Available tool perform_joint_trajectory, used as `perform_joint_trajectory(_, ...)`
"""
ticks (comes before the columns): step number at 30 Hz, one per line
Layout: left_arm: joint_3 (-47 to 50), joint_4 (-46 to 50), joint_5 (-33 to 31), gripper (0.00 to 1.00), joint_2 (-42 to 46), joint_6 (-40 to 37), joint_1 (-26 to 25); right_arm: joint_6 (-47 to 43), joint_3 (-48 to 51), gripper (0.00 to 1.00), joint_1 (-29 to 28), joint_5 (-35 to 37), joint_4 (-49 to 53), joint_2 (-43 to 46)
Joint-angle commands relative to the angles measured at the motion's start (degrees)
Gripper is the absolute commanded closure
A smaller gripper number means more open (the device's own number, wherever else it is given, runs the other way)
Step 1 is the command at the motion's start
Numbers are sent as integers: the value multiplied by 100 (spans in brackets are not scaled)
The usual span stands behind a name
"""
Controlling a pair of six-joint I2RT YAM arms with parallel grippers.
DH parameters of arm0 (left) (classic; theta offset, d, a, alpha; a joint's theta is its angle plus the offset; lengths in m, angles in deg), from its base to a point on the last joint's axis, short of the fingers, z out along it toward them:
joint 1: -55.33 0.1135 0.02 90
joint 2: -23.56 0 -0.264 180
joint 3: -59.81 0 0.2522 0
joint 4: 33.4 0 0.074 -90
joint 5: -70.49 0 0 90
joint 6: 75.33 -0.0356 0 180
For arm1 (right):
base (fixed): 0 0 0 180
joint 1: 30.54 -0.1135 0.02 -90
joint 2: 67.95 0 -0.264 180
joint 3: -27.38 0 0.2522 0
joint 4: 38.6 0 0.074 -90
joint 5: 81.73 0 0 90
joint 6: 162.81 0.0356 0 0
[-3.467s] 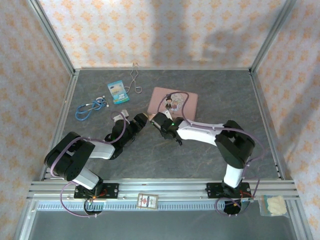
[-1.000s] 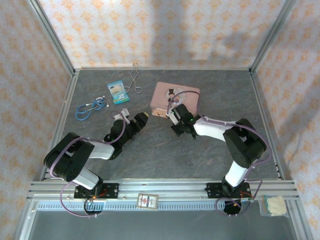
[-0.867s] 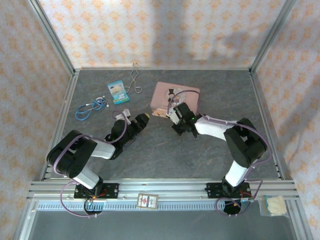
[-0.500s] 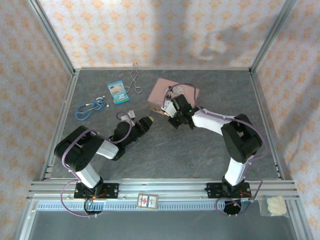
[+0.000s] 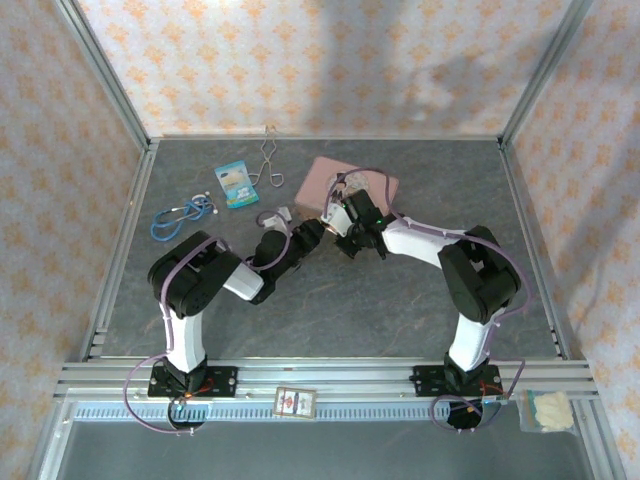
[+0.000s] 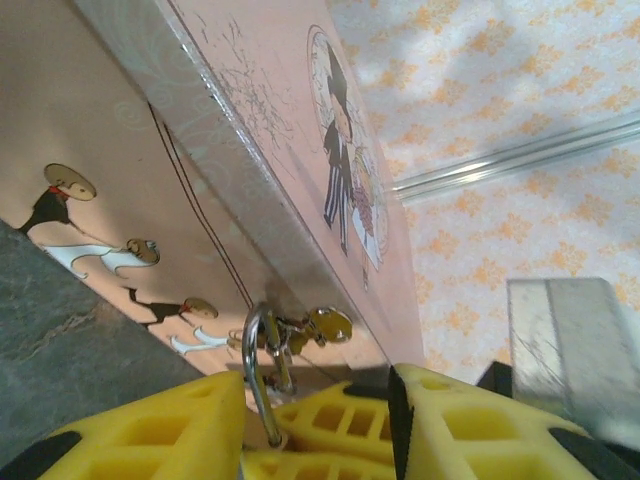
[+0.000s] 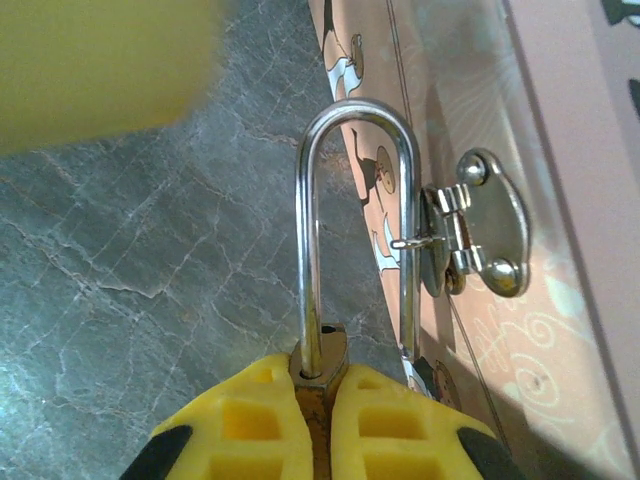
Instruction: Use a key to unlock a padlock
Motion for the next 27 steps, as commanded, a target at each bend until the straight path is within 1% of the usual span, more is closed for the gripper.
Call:
perform_joint_trajectory(1, -230, 158, -267, 62, -259, -79, -69, -84, -8, 100, 24, -200, -121, 27)
perform_joint_trajectory(5, -324, 273, -415, 63, -405, -128, -131, -16, 78, 100, 95, -437, -210, 118)
perform_joint_trajectory(8, -433, 174, -402, 63, -551, -123, -133, 2, 137, 100, 106, -494, -280, 178)
perform_joint_trajectory(14, -755, 285, -329, 71, -787, -141, -131, 4, 147, 100, 110, -547, -273, 209)
perform_joint_trajectory(17, -816, 286, -328, 82, -848, -136, -131, 5, 150, 100, 115, -559, -288, 236)
perform_joint_trajectory(20, -824, 281, -360, 100, -870, -140, -131, 43, 145, 100, 115, -567, -277, 258)
perform_joint_trajectory(24, -790, 267, -392, 100, -863, -132, -128, 320, 165, 100, 113, -583, -297, 418)
perform_joint_trajectory(27, -784, 269, -378, 100, -863, -132, -131, 838, 244, 78, 119, -666, -366, 709)
